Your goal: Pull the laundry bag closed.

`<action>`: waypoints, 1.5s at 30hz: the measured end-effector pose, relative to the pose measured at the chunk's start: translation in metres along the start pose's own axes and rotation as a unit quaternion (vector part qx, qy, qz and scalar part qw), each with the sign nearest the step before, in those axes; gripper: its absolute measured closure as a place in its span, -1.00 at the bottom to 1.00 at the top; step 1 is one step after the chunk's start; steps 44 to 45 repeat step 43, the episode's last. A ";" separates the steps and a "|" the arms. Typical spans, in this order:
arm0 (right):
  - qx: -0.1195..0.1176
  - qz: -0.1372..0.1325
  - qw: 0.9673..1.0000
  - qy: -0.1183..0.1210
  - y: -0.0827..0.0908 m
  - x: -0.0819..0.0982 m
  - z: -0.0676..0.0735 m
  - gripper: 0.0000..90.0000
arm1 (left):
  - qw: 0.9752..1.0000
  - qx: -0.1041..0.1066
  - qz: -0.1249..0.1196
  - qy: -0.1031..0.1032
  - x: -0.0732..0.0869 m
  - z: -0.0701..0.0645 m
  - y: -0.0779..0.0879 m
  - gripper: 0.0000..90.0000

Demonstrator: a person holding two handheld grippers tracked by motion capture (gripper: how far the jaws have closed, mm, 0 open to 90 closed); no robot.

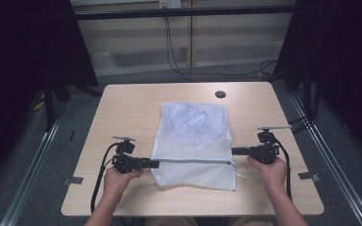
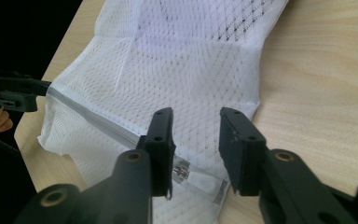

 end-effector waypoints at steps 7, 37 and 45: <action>0.005 -0.015 1.000 -0.008 0.003 -0.003 -0.003 0.11 | 0.999 -0.028 -0.006 -0.027 -0.003 0.000 0.004 -0.40; 0.060 -0.041 0.997 0.018 0.011 -0.008 -0.022 -0.62 | 0.993 -0.093 -0.059 -0.045 -0.006 0.031 0.044 -0.75; 0.061 -0.036 0.997 0.023 0.010 -0.007 -0.024 -0.67 | 0.993 -0.098 -0.052 -0.045 -0.007 0.033 0.042 -0.75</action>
Point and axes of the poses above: each handheld gripper's, and its own axes: y roughly backward along the jaws, x roughly out of its underside, z roughly to its left, the point moved 4 cm from there along -y, roughly forward along the jaws, and after that the axes turned 8 degrees about x, right-handed, at the moved point
